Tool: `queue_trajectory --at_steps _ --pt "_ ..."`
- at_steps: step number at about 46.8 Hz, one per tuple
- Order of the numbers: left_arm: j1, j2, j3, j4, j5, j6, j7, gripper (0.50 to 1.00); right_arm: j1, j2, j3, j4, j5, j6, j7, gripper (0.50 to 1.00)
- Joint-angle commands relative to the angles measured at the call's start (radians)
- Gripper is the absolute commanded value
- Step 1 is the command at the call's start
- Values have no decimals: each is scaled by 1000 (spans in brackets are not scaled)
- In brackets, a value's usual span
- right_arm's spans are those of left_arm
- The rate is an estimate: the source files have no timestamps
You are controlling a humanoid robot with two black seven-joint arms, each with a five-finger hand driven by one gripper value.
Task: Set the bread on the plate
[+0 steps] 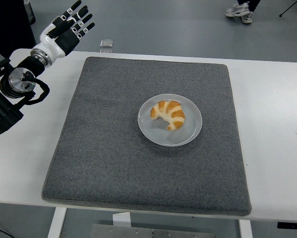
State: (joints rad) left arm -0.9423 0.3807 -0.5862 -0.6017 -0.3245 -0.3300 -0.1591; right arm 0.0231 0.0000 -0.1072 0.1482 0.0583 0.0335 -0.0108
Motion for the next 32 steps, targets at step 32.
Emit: queue_trajectory --at_steps 32 --pt "34 -148 -67 128 -45 -69 -40 1000 -2 0 8 -9 11 -9 0 952"
